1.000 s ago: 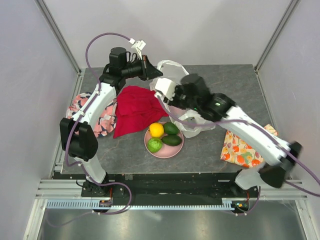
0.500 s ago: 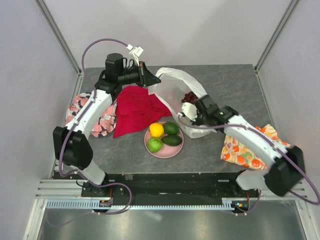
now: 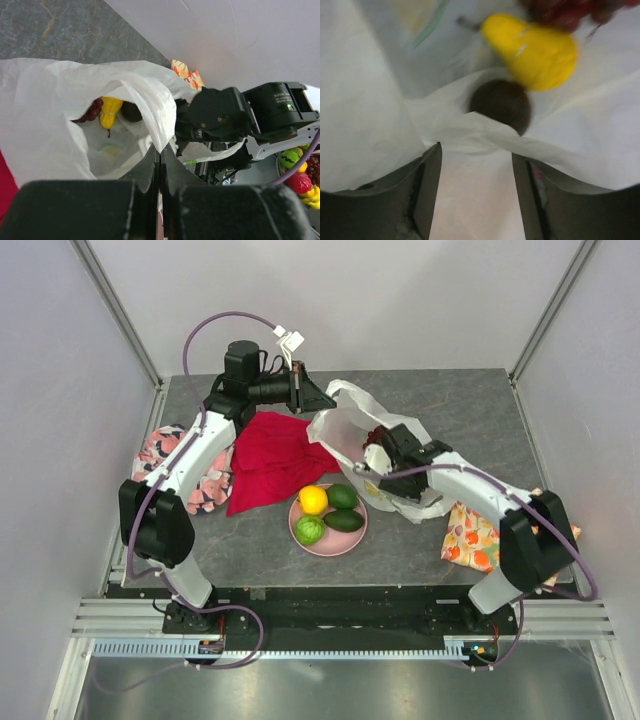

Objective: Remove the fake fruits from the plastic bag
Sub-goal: Adjust the plastic bag at the center of the board, then take out the fake fruit from the plastic bag, then place the fake fruit on the plate.

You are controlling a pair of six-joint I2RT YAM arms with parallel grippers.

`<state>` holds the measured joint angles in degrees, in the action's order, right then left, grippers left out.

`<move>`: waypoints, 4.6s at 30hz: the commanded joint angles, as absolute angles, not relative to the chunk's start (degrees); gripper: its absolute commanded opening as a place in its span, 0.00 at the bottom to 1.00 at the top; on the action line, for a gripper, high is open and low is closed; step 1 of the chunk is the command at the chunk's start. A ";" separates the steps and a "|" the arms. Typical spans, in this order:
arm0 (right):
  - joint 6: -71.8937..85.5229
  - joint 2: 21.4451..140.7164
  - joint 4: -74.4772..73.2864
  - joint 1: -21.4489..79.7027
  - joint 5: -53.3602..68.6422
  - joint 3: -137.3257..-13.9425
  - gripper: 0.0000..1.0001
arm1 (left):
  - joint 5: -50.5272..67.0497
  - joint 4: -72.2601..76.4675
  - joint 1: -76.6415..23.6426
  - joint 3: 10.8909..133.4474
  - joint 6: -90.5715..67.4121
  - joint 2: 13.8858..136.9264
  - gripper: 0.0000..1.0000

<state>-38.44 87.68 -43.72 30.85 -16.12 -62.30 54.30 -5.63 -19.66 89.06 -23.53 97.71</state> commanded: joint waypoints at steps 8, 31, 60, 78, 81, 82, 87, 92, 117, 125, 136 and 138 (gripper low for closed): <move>-34.46 99.40 -37.89 27.95 -17.14 -74.97 0.87 | 55.72 -3.60 -20.13 90.62 -24.17 97.21 0.01; -35.51 102.20 -59.51 26.89 4.57 -96.42 0.55 | 54.67 -4.57 -21.36 91.49 -22.68 98.26 0.02; -23.73 116.45 -45.00 20.22 -16.44 -90.43 0.98 | 53.53 -6.42 -21.71 91.14 -20.65 98.70 0.02; -29.62 94.78 -47.63 18.72 0.77 -91.67 0.54 | 52.03 -4.13 -23.12 95.18 -23.47 102.74 0.02; -29.53 88.89 -52.64 18.63 9.71 -92.99 0.54 | 52.21 -4.13 -23.03 97.29 -23.82 103.44 0.02; -28.66 87.55 -53.52 18.72 11.58 -93.08 0.55 | 52.38 -4.13 -23.03 98.34 -23.82 103.88 0.01; -24.18 82.54 -57.65 20.03 18.71 -96.76 0.56 | 51.77 -4.22 -22.85 101.07 -23.30 104.77 0.02; -21.89 82.00 -58.97 25.91 20.57 -104.74 0.57 | 49.66 -6.68 -22.33 101.95 -19.95 103.89 0.02; 0.61 89.91 -56.34 49.40 25.40 -79.90 0.57 | 45.26 -11.08 -8.97 85.79 -16.70 76.56 0.52; 5.18 99.66 -53.79 46.06 27.51 -78.31 0.56 | 45.53 -10.63 -6.51 83.15 -17.75 73.57 0.53; 6.86 107.14 -57.04 42.98 23.29 -82.79 0.94 | 46.76 -8.62 -4.92 81.13 -20.12 73.56 0.52; 5.99 105.04 -58.18 42.98 22.85 -83.23 0.98 | 47.11 -8.35 -4.92 80.95 -20.74 73.91 0.52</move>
